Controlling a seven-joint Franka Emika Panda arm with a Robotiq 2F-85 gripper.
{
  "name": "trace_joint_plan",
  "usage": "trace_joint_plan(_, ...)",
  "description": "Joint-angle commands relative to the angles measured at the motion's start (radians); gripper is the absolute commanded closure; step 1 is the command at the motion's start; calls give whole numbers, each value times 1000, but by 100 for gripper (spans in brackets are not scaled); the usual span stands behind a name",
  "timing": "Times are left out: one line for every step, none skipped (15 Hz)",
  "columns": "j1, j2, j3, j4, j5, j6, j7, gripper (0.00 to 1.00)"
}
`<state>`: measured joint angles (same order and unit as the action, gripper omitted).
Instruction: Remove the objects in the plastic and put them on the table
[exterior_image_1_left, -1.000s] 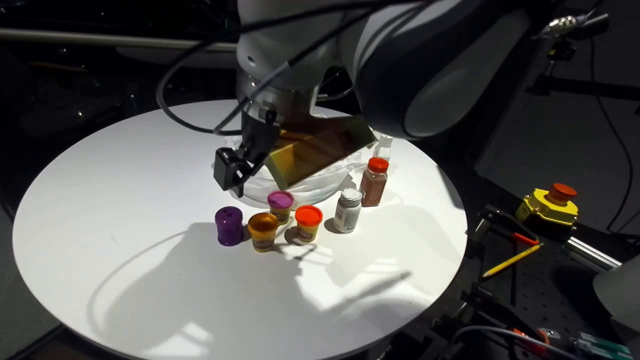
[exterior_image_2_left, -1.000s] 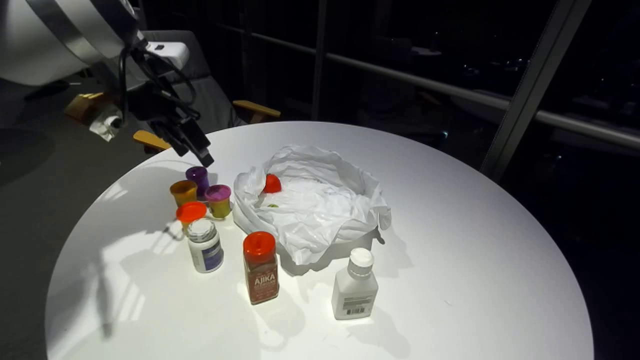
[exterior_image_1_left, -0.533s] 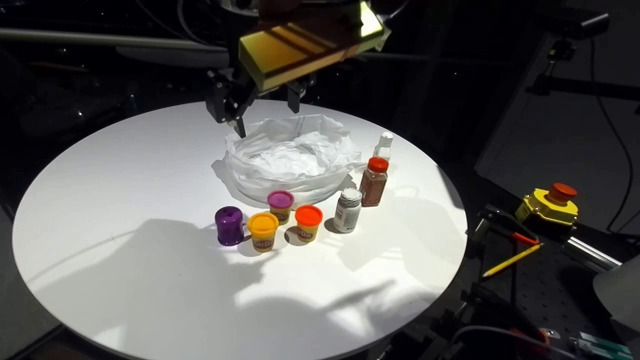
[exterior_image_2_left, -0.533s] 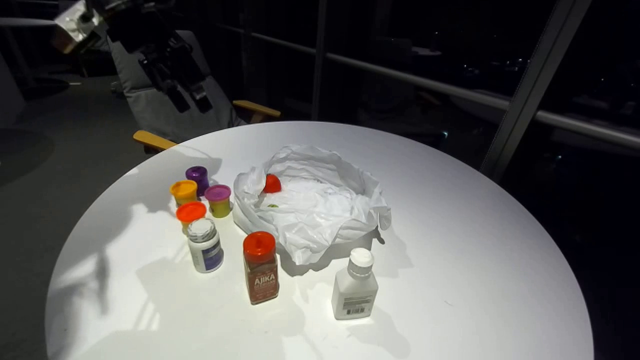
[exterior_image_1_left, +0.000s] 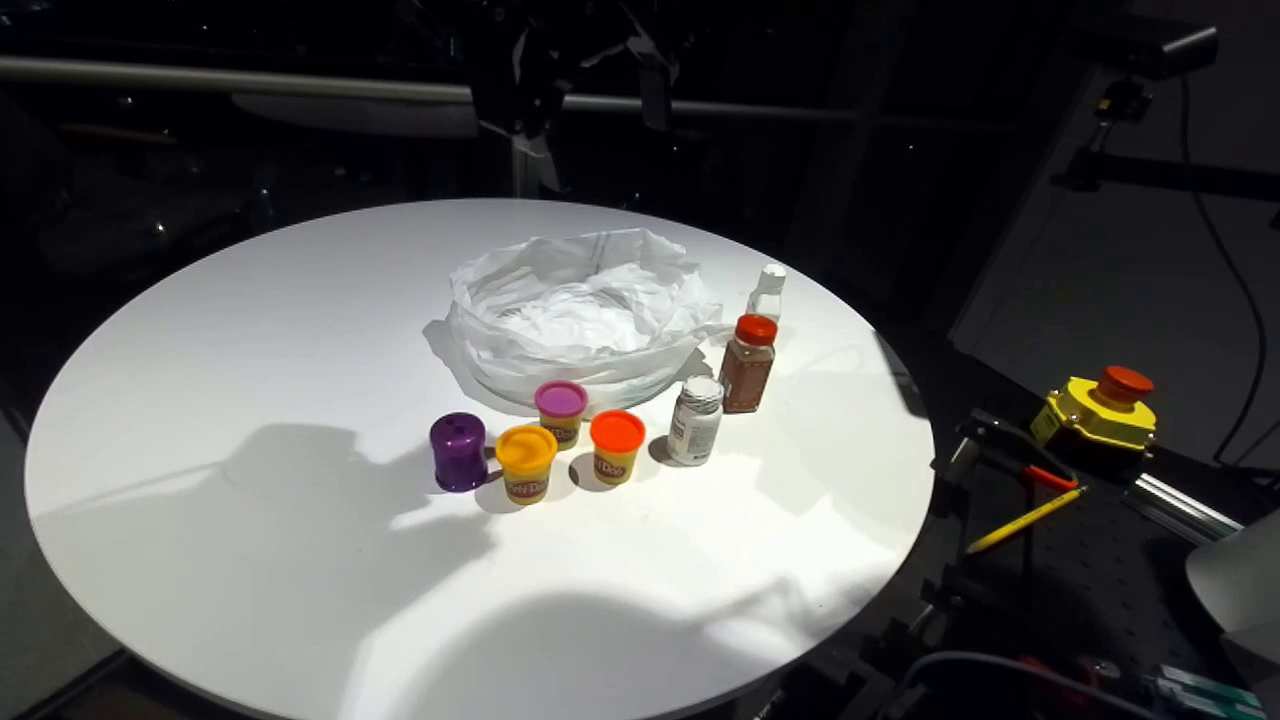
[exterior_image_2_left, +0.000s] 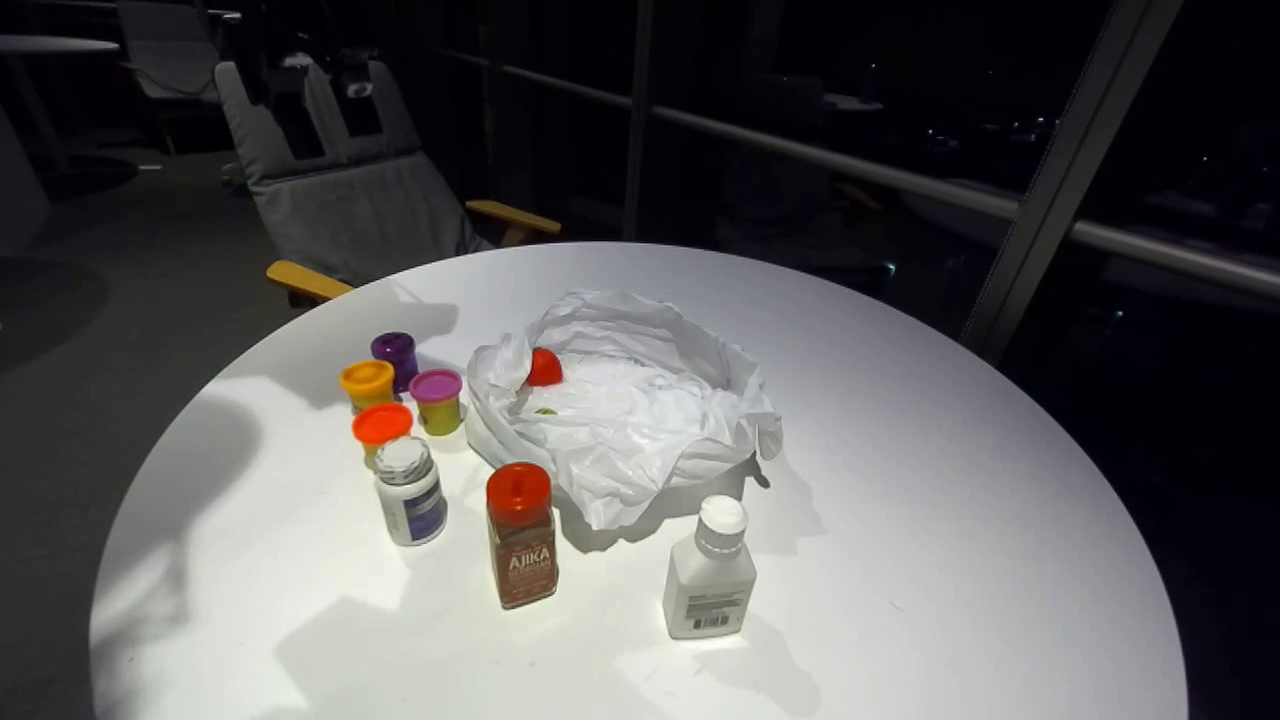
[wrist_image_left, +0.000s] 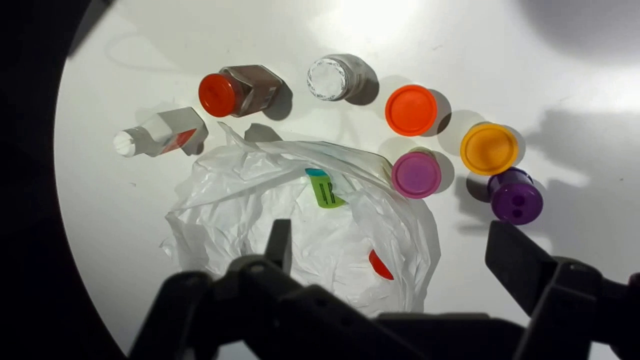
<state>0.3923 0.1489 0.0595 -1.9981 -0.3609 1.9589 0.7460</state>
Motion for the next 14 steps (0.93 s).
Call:
trace_joint_plan(-53,-1,53,8,-3,-14,-1,0)
trace_joint_plan(-59,1,58,6,-3,-13,-1,0)
trace_joint_plan(-60,4,60,4,-3,-13,-1,0)
trace_joint_plan(-60,8,61,4,-3,-13,0,0)
trace_joint_plan(-59,10,61,4,-3,-13,0,0)
trace_joint_plan(-59,11,62,4,-3,-13,0,0)
trace_joint_plan(-59,11,62,4,-3,-13,0,0)
trace_joint_plan(-59,11,62,4,-3,-13,0,0)
trace_joint_plan(-60,11,62,4,-3,-13,0,0)
trace_joint_plan(-60,11,62,4,-3,-13,0,0)
trace_joint_plan(-60,11,62,4,-3,-13,0,0)
trace_joint_plan(-60,11,62,4,-3,-13,0,0)
trace_joint_plan(-60,11,62,4,-3,-13,0,0)
trace_joint_plan(-60,11,62,4,-3,-13,0,0)
